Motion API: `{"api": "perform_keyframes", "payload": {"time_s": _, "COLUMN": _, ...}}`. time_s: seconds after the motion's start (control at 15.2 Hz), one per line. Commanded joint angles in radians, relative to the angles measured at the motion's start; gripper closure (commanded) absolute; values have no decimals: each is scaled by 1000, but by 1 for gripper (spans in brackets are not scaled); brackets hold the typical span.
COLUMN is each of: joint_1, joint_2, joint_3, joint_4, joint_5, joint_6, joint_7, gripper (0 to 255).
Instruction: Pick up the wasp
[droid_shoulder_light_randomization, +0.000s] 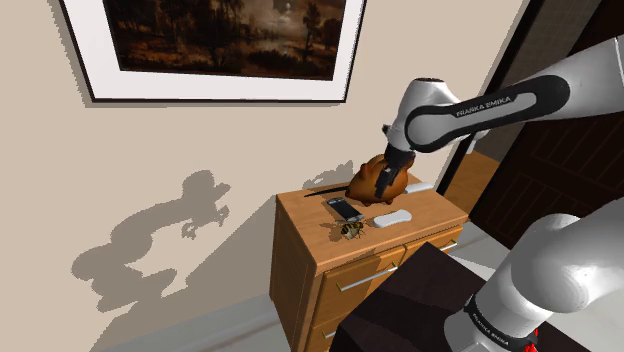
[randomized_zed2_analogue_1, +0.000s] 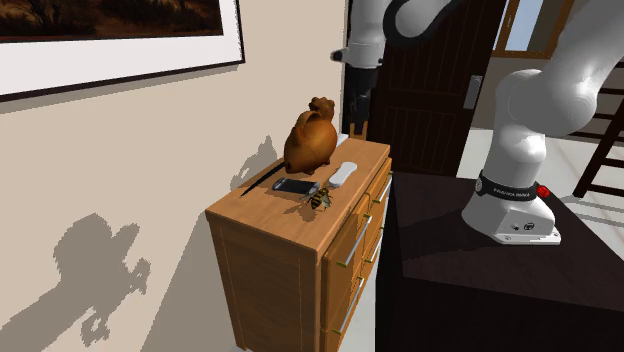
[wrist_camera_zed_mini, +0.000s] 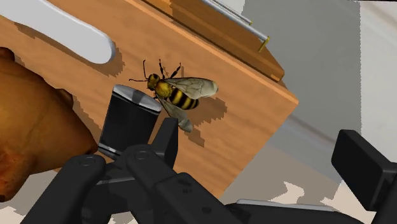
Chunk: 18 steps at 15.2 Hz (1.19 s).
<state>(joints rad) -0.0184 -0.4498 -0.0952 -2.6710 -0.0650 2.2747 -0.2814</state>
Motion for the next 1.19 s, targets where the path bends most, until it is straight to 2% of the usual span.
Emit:
{"api": "perform_keyframes", "payload": {"time_s": 0.0, "joint_1": 0, "joint_2": 79, "joint_3": -3, "joint_4": -3, "joint_5": -13, "joint_6": 94, "joint_7": -11, "gripper": 0}}
{"api": "perform_keyframes", "payload": {"time_s": 0.59, "joint_1": -16, "joint_2": 471, "joint_3": -19, "joint_4": 67, "joint_5": -88, "joint_6": 451, "joint_7": -44, "gripper": 0}}
{"api": "perform_keyframes", "payload": {"time_s": 1.12, "joint_1": -9, "joint_2": 831, "joint_3": -55, "joint_4": 240, "joint_5": -174, "joint_6": 673, "joint_7": -34, "gripper": 0}}
